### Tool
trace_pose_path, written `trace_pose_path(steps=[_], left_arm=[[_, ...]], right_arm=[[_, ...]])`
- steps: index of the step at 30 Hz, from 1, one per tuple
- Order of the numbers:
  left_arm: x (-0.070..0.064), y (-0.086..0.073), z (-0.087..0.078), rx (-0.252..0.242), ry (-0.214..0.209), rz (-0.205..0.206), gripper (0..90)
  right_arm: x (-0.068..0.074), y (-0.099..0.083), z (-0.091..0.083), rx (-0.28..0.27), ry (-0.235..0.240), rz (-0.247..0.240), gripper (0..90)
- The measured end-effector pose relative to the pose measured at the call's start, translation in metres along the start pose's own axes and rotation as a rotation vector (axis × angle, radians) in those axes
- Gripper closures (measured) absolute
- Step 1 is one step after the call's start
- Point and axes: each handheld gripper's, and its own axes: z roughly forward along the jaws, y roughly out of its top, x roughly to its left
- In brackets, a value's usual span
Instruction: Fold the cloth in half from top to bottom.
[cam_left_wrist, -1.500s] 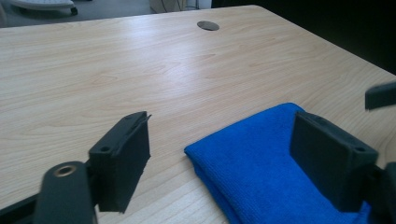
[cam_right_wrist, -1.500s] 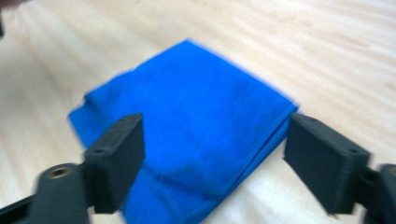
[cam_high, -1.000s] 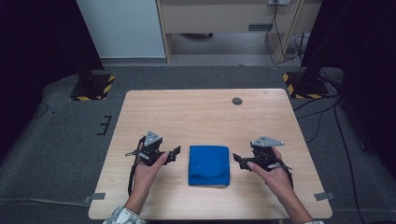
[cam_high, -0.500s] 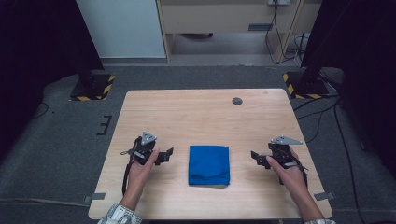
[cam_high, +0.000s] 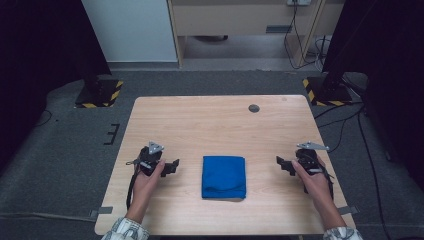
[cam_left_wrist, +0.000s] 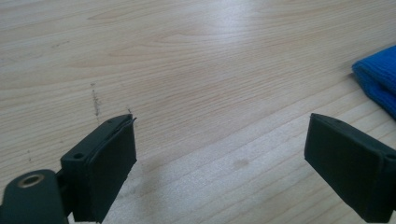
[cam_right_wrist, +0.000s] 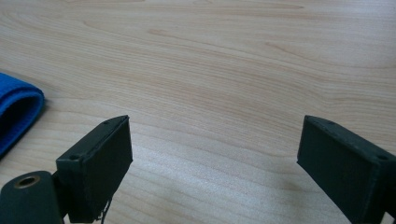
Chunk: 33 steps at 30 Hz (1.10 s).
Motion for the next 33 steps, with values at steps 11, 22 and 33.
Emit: trace_pose_path(steps=[11,22,33], left_arm=[[0.001,-0.006,0.009,0.048,0.019,0.029,7.3],[0.001,-0.009,0.015,0.071,0.023,0.041,6.5],[0.001,-0.012,0.018,0.061,0.018,0.027,2.2]], right_arm=[[0.0,0.001,0.013,0.022,-0.022,0.004,9.7],[0.002,-0.002,0.023,0.051,-0.056,-0.001,8.5],[0.013,-0.006,0.025,0.071,-0.103,-0.102,7.7]])
